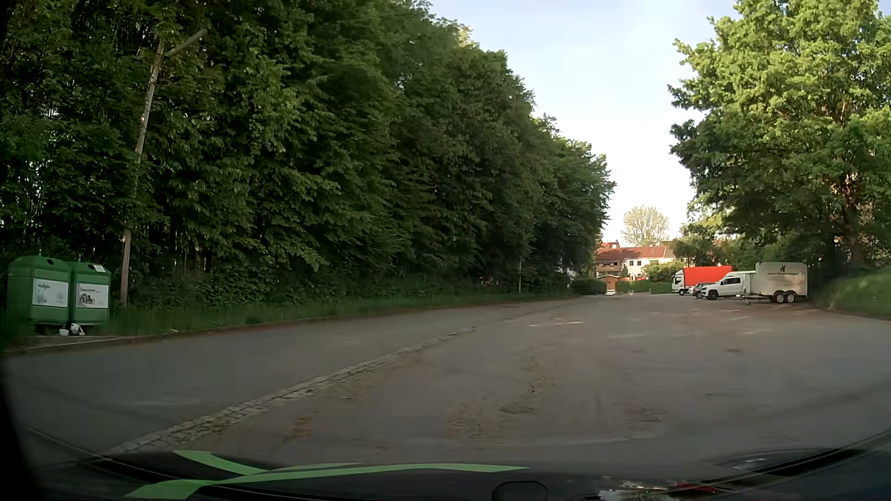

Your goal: Follow the waypoints while adhering to traffic rules and regulations

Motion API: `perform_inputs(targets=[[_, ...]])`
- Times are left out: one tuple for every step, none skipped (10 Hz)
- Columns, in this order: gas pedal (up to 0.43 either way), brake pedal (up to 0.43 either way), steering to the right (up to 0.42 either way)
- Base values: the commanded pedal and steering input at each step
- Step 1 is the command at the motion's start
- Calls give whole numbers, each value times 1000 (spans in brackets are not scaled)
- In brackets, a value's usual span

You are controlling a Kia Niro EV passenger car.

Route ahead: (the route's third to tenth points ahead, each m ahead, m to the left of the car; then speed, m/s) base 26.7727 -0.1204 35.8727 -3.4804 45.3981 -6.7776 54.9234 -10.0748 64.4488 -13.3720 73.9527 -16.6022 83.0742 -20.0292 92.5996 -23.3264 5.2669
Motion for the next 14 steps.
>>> perform_inputs(targets=[[130,0,-61],[110,0,-56],[110,0,-48],[110,0,-39],[110,0,-29],[118,0,-26],[118,0,-26],[130,0,-25],[150,0,-23],[157,0,-22],[157,0,-22],[157,0,-20],[157,0,-19],[157,0,-18]])
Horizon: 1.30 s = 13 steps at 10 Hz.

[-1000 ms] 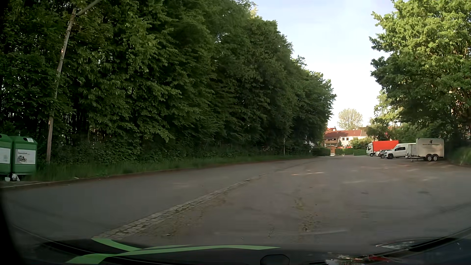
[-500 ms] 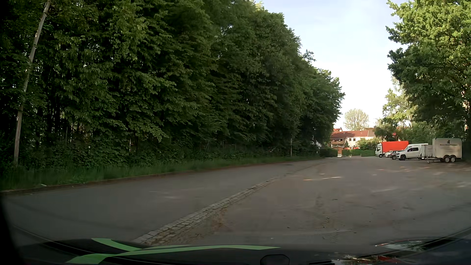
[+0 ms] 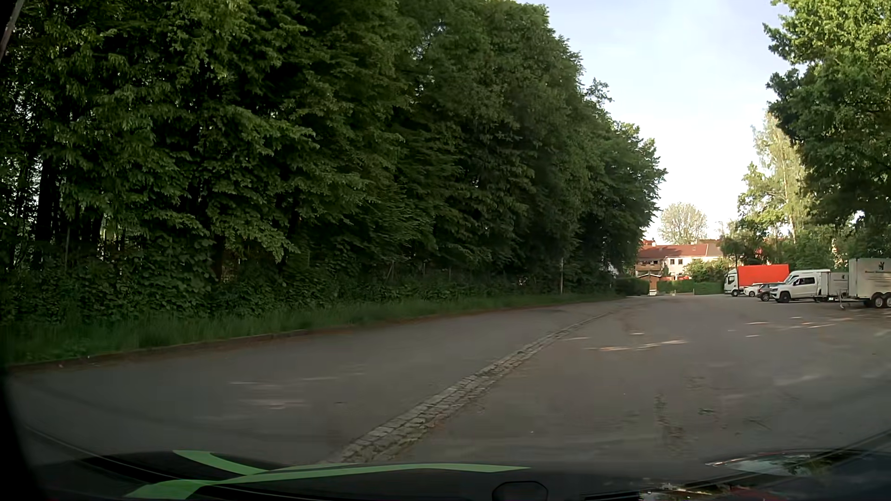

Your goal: Follow the waypoints while adhering to traffic rules and regulations

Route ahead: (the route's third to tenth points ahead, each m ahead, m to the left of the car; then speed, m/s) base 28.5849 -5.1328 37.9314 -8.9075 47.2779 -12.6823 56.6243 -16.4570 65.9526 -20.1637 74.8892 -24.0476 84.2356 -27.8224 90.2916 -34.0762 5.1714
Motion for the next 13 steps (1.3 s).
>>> perform_inputs(targets=[[157,0,-18],[157,0,-17],[157,0,-17],[157,0,-17],[157,0,-16],[157,0,-13],[157,0,-9],[157,0,-5],[157,0,2],[157,0,11],[157,0,18],[157,0,27],[157,0,34]])
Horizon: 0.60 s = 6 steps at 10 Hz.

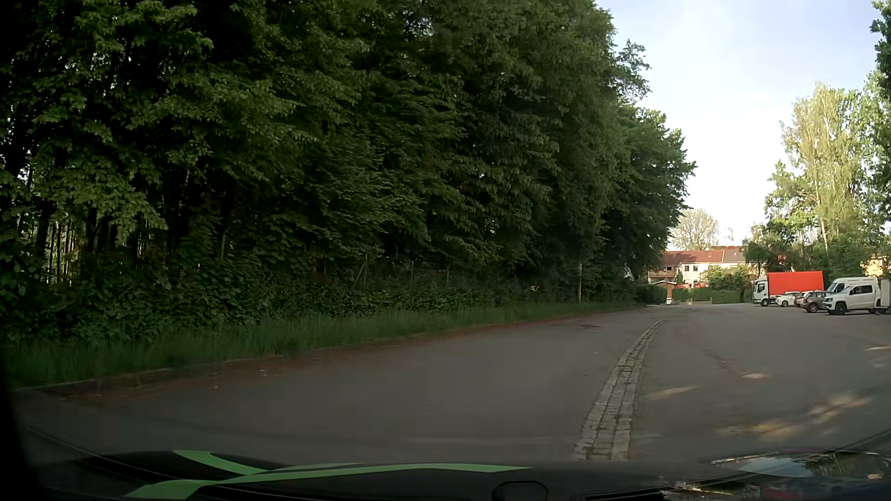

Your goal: Follow the waypoints while adhering to traffic rules and regulations

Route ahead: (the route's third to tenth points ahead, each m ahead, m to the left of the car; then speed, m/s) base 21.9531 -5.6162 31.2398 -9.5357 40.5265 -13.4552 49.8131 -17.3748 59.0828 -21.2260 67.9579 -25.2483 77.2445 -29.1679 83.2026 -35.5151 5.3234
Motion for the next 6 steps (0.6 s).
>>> perform_inputs(targets=[[157,0,43],[157,0,50],[157,0,55],[157,0,60],[157,0,67],[157,0,75]])
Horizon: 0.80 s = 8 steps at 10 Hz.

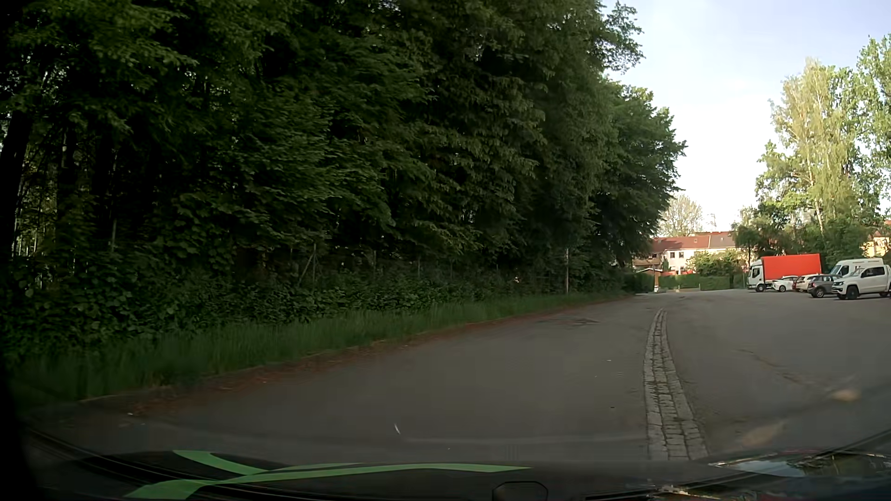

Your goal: Follow the waypoints while adhering to traffic rules and regulations

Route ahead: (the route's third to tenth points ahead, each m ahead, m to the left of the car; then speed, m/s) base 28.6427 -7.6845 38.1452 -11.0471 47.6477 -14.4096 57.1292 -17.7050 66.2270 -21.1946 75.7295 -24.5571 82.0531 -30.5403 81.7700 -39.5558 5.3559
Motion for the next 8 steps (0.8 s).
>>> perform_inputs(targets=[[157,0,82],[157,0,95],[157,0,109],[157,0,116],[157,0,118],[157,0,117],[169,0,117],[189,0,116]])
